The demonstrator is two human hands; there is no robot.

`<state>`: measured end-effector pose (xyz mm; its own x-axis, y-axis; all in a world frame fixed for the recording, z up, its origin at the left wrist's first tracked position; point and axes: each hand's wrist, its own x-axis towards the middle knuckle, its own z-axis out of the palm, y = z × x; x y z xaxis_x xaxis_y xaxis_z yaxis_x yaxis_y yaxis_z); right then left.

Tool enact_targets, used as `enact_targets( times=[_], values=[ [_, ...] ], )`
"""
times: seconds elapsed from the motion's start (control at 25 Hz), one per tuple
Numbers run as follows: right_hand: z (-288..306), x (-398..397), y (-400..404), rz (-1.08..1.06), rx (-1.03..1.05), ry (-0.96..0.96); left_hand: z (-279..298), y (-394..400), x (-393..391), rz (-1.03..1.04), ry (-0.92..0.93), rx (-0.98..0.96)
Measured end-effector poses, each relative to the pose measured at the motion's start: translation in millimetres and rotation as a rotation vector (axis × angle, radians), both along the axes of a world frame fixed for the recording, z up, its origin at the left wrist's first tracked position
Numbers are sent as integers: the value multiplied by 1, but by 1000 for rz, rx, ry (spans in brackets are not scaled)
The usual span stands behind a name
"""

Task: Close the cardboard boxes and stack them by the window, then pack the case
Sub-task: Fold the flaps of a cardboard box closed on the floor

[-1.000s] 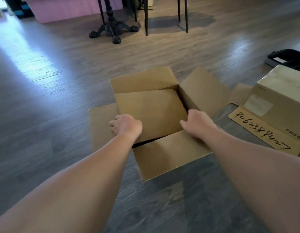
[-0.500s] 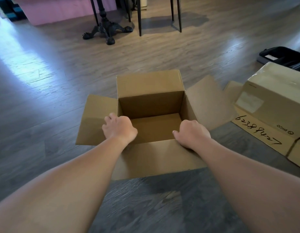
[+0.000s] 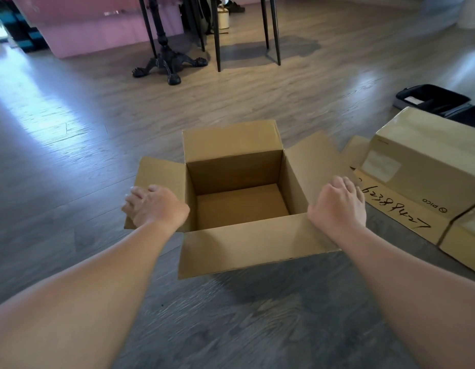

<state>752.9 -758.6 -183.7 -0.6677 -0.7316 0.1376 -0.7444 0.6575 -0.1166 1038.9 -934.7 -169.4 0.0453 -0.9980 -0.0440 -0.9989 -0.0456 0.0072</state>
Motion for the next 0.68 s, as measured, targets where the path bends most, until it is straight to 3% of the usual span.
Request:
enact_targets(
  times=[0.12, 0.24, 0.48, 0.56, 0.68],
  values=[
    [6, -11, 13, -159, 15, -77, 12, 0, 9, 129, 73, 24],
    [16, -7, 19, -170, -113, -268, 23, 9, 5, 91, 135, -65],
    [27, 20, 15, 139, -290, -170, 36, 28, -13, -368, 192, -371],
    [29, 26, 14, 271, -261, -240, 29, 34, -17, -550, 318, -365],
    [21, 25, 15, 356, -218, -323, 17, 40, -11, -641, 506, -238]
  ],
)
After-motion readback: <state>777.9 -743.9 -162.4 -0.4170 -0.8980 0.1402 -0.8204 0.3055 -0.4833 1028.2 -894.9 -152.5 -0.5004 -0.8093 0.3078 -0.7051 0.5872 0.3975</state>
